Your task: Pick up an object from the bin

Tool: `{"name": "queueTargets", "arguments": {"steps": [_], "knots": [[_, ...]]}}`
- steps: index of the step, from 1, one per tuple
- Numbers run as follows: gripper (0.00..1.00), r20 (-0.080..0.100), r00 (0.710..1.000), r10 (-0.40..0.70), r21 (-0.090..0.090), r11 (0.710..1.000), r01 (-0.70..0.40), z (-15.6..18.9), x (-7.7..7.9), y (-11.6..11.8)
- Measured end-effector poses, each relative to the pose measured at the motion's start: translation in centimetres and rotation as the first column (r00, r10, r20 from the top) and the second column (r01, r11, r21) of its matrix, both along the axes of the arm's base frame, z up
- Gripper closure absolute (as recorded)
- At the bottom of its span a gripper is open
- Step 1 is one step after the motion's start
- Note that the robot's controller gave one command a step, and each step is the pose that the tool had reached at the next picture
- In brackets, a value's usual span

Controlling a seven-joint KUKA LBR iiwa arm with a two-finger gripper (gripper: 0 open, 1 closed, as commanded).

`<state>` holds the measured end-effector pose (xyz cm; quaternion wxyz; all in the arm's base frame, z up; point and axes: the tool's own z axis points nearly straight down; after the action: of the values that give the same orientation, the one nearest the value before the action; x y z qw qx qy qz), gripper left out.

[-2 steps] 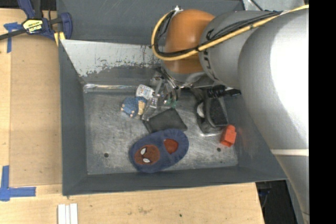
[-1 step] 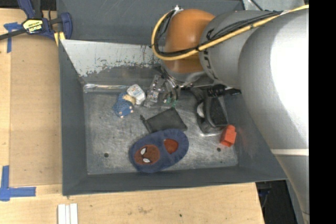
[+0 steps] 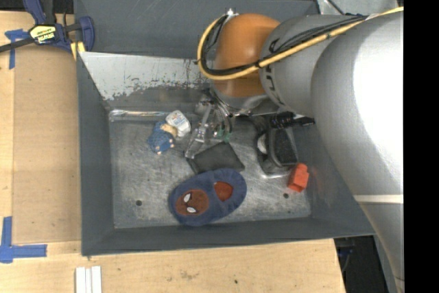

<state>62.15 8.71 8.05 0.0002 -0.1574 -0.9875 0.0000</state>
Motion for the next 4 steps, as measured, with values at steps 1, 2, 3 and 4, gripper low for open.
{"name": "queueTargets", "arguments": {"steps": [1,2,3,4], "knots": [[0.00,0.002,1.000,-0.029,0.002,1.000,0.029,1.3,-2.8,3.4],[0.00,0.005,0.999,-0.043,0.003,0.999,0.043,1.2,-0.6,7.6],[0.00,0.009,0.997,0.083,0.000,0.997,-0.083,0.7,-0.4,8.7],[1.00,0.008,0.996,0.083,0.001,0.997,-0.083,0.7,-0.4,8.8]]}}
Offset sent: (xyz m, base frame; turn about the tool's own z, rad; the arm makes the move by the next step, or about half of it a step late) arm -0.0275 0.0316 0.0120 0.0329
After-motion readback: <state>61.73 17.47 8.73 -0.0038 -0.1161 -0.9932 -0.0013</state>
